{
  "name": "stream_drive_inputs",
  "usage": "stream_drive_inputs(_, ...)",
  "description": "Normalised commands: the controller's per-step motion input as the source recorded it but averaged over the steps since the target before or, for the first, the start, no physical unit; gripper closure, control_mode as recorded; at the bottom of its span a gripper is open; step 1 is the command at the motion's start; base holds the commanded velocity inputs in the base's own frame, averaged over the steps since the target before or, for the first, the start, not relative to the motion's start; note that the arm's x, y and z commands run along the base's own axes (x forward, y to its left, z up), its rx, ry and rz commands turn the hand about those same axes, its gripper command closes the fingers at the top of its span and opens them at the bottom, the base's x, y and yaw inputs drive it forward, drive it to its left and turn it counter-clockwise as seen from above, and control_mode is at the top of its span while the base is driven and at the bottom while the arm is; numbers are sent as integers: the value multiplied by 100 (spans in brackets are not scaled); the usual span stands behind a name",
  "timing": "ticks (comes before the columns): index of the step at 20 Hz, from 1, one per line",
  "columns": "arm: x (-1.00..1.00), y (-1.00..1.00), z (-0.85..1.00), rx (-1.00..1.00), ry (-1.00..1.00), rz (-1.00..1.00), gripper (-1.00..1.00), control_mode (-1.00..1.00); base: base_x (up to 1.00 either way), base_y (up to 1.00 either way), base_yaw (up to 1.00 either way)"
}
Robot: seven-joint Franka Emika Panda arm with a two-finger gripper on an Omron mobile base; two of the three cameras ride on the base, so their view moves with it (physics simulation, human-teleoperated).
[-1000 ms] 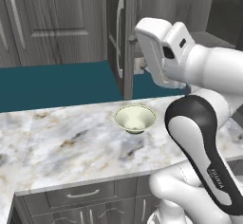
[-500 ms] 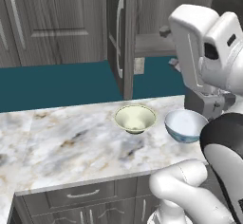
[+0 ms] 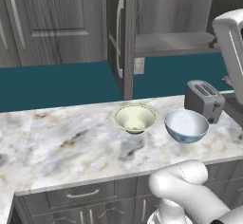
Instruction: Open the cabinet. Pick the bowls from the counter and place them in the cabinet. Then close the cabinet.
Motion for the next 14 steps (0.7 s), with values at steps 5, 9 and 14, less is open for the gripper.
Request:
stream_drive_inputs(5,4,-38,-70,2,35,-41,-100,-100,0,0,0)
stream_drive_inputs(9,0,-31,-70,8,17,-43,-100,-100,0,0,0)
stream_drive_inputs(14,0,-50,-40,12,9,-44,-100,-100,0,0,0)
